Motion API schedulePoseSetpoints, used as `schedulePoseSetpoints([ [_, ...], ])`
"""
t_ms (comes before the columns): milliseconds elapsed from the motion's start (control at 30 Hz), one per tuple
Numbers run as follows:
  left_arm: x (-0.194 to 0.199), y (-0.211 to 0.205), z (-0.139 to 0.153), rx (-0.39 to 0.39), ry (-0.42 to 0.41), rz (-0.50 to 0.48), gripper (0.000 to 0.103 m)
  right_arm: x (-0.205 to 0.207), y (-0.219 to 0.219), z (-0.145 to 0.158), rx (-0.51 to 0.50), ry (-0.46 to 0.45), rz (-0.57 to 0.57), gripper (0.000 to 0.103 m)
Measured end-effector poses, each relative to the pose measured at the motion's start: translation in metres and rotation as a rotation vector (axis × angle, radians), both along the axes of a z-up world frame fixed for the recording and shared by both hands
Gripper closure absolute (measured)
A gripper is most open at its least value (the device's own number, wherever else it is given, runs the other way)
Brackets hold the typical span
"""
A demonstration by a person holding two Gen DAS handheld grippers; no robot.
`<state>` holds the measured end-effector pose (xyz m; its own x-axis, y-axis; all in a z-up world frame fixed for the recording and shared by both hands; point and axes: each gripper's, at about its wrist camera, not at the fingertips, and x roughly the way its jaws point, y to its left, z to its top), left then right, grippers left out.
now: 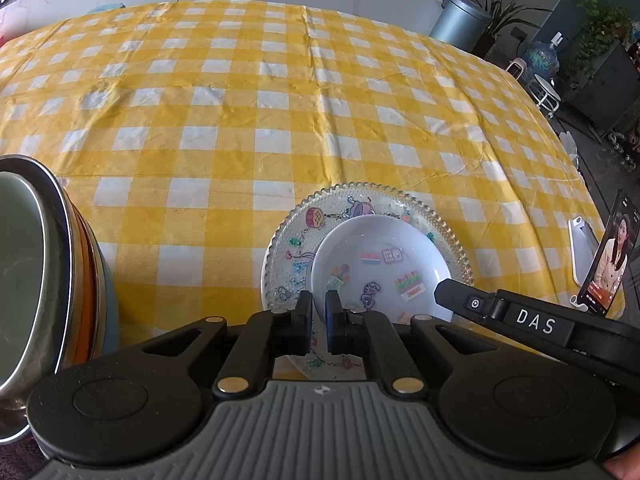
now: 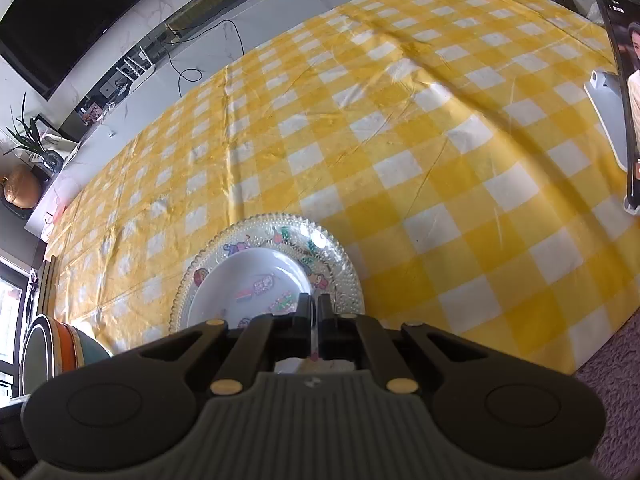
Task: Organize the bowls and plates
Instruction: 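Carry the sticker plate with both grippers and lower it onto the glass plate, then open both grippers and lift them away from the plate stack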
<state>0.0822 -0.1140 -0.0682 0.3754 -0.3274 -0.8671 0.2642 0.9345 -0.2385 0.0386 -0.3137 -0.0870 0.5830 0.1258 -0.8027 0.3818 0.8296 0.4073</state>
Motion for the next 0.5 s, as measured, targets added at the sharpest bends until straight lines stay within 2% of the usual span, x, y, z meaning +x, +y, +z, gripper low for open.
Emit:
schedulePoseSetpoints([
  [167,-0.0005,0.0012,0.0000,-0.004,-0.003,0.007,0.095,-0.0004,0.0009,0.0010,-0.009,-0.007,-0.002,0.099],
  [300,-0.0015,0.0039,0.0021,-0.022,-0.009,0.024,0.085,-0.0015,0.0006,0.0013,-0.002,-0.010,-0.004,0.097],
  [367,-0.0027,0.0034,0.0030,-0.016,-0.014,0.025,0.084,-0.0018,0.0008,0.0021,-0.002,-0.017,-0.003,0.093],
  [500,-0.0068,0.0029,0.0075,-0.005,-0.044,0.030,0.076,-0.0028,0.0036,0.0072,-0.016,-0.037,0.005,0.073],
])
